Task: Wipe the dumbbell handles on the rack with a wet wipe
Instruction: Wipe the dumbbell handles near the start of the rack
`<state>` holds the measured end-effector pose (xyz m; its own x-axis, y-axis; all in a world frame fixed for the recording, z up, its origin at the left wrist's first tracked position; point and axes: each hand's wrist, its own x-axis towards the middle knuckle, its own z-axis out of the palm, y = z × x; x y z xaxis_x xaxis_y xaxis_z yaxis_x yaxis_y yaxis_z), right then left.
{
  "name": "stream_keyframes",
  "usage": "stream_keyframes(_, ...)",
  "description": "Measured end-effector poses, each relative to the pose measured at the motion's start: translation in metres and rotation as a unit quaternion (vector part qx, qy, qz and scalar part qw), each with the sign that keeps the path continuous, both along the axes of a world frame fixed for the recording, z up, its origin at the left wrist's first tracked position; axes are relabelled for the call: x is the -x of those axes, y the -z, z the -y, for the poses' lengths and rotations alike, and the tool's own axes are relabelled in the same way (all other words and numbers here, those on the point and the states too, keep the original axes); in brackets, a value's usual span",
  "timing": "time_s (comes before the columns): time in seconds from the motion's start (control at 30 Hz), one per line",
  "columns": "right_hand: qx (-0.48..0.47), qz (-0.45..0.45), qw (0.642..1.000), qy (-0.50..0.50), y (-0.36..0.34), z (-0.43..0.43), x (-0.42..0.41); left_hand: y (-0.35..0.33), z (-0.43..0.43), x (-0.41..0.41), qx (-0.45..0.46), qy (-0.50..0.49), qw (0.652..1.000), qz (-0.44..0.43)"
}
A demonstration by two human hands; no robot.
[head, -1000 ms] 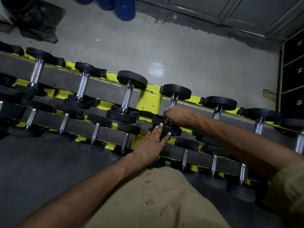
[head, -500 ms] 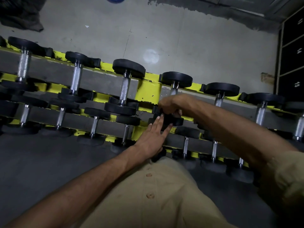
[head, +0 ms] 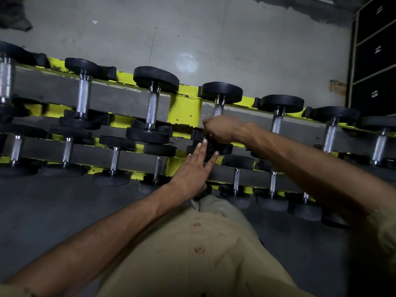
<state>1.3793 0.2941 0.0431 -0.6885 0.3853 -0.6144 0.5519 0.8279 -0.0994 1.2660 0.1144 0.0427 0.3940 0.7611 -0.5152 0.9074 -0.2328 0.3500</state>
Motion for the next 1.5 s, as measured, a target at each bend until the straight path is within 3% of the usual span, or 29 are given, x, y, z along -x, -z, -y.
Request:
stream_keyframes(0.13,-0.034,-0.165,0.980,0.109,0.014,0.020,-0.038,0.001,0.000,-0.002,-0.013,-0.009,1.000,-0.003)
stream_keyframes(0.27,-0.005,-0.236,0.897,0.374,0.040,0.039,-0.062,0.000,-0.001,-0.002,-0.014,-0.017,1.000,-0.003)
stream_keyframes(0.4,0.099,-0.274,0.750,0.593,0.064,0.036,-0.062,-0.002,-0.003,-0.005,-0.004,-0.015,1.000,-0.015)
stream_keyframes(0.53,0.242,-0.371,0.503,0.742,0.052,0.003,-0.047,-0.002,-0.002,-0.005,0.002,-0.022,1.000,-0.019)
stream_keyframes(0.6,0.263,-0.413,0.450,0.747,0.048,-0.018,-0.036,-0.001,-0.001,-0.005,0.003,-0.028,0.999,-0.021)
stream_keyframes(0.73,0.281,-0.378,0.387,0.793,0.056,-0.040,-0.018,-0.002,0.000,-0.007,0.005,-0.039,0.999,-0.023)
stream_keyframes(0.83,0.427,-0.376,0.274,0.775,0.067,-0.045,-0.012,-0.002,0.000,-0.007,0.000,-0.044,0.998,-0.034)
stream_keyframes(0.93,0.500,-0.393,0.178,0.751,0.076,-0.047,-0.016,-0.001,0.001,-0.009,0.002,-0.044,0.998,-0.044)
stream_keyframes(1.1,0.493,-0.427,0.135,0.746,0.086,-0.035,-0.024,0.001,0.002,-0.007,-0.005,-0.044,0.998,-0.040)
stream_keyframes(1.27,0.469,-0.423,0.131,0.765,0.080,-0.047,-0.014,0.000,0.001,-0.006,0.000,-0.039,0.998,-0.040)
stream_keyframes(1.3,0.434,-0.423,0.150,0.781,0.077,-0.045,-0.012,-0.001,0.000,-0.006,0.000,-0.038,0.998,-0.040)
stream_keyframes(1.4,0.304,-0.471,0.161,0.812,0.076,-0.029,-0.008,-0.002,-0.001,-0.006,0.001,-0.036,0.998,-0.043)
stream_keyframes(1.43,0.241,-0.495,0.203,0.810,0.076,-0.023,-0.008,-0.003,-0.001,-0.007,0.002,-0.035,0.998,-0.044)
stream_keyframes(1.5,0.071,-0.512,0.366,0.774,0.077,-0.014,-0.008,-0.004,0.000,-0.008,0.002,-0.032,0.998,-0.046)
